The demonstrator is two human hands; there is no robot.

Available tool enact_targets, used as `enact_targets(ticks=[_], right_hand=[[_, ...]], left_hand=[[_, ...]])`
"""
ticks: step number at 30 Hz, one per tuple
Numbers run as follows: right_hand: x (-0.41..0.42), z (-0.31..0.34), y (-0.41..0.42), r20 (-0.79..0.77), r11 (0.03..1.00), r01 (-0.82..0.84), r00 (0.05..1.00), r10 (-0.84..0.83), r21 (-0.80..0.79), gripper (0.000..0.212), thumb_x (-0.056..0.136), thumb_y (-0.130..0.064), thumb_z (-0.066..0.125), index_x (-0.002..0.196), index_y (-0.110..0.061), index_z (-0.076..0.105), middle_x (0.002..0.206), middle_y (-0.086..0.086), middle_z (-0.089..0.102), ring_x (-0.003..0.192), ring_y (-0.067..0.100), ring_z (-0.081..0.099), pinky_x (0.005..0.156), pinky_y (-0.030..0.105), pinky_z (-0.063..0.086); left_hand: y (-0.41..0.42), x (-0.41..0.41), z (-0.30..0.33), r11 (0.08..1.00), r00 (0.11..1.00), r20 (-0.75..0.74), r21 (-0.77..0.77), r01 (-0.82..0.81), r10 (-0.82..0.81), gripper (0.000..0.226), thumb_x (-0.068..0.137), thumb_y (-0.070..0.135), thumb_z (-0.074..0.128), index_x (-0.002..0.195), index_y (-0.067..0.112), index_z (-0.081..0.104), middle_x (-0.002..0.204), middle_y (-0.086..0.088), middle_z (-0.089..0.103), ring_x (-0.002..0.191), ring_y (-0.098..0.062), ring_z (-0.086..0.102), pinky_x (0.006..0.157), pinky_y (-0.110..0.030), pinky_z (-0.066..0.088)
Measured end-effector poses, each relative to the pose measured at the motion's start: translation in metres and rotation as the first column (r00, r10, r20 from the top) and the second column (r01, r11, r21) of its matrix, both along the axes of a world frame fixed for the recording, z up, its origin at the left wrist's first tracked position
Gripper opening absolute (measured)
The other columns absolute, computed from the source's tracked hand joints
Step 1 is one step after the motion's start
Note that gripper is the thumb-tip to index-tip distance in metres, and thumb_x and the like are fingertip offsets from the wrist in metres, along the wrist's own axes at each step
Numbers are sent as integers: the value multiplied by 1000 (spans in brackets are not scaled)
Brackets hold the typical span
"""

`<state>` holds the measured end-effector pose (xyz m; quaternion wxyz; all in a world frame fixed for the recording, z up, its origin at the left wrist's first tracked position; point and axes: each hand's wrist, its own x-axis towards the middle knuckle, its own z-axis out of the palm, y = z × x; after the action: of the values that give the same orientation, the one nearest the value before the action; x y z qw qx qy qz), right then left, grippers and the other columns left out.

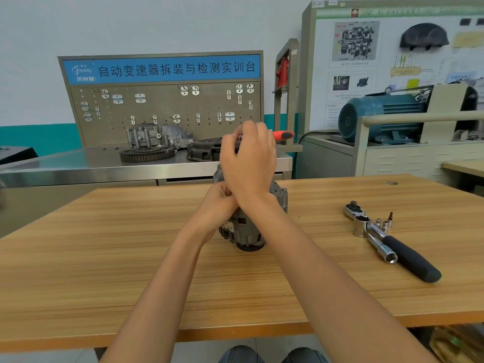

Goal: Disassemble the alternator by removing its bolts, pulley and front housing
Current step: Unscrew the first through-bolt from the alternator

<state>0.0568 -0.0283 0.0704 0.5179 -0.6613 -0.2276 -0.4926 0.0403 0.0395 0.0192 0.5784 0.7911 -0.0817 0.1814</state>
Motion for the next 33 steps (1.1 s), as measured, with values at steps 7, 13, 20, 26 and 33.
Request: enact_targets(ticks=[7,13,20,26,33], right_hand=[[0,0,0,2,1000,-4,1000,4,-9,7,81,-14,50,75,-10,50,75,-3,43,77,13,39,87,51,45],[1,0,0,0,1000,-23,1000,23,1,8,82,-13,51,75,-14,46,77,-3,43,78,12,40,88,51,45],[1,4,-2,-93,983,-182,979,184,28,22,88,-11,49,68,-17,43,76,-4,43,79,16,44,69,28,41],[5,19,-15,-252,682,-648,636,729,338,39,89,-5,38,51,-10,46,63,2,55,77,10,59,57,1,40],[6,14,-10,-205,726,-607,704,680,323,37,88,-1,39,53,-11,48,68,2,57,83,15,59,70,14,44]], left_hand=[[0,-1,0,1000,1000,-4,9,-8,8,15,89,-3,51,82,1,64,55,6,64,50,-1,58,46,-14,43],[-1,-3,1,1000,1000,-5,-3,-5,5,13,91,2,52,85,4,62,58,6,63,50,3,56,45,-10,40],[-2,-8,3,999,999,13,14,49,-49,19,94,4,50,92,3,68,77,-5,73,69,-5,65,58,-15,48],[-1,-7,3,997,996,26,13,80,-80,21,93,21,56,86,29,74,87,0,75,83,-16,70,76,-36,54],[-2,-11,3,995,994,34,26,101,-102,33,94,16,54,76,36,75,79,8,74,77,-7,69,69,-26,54]])
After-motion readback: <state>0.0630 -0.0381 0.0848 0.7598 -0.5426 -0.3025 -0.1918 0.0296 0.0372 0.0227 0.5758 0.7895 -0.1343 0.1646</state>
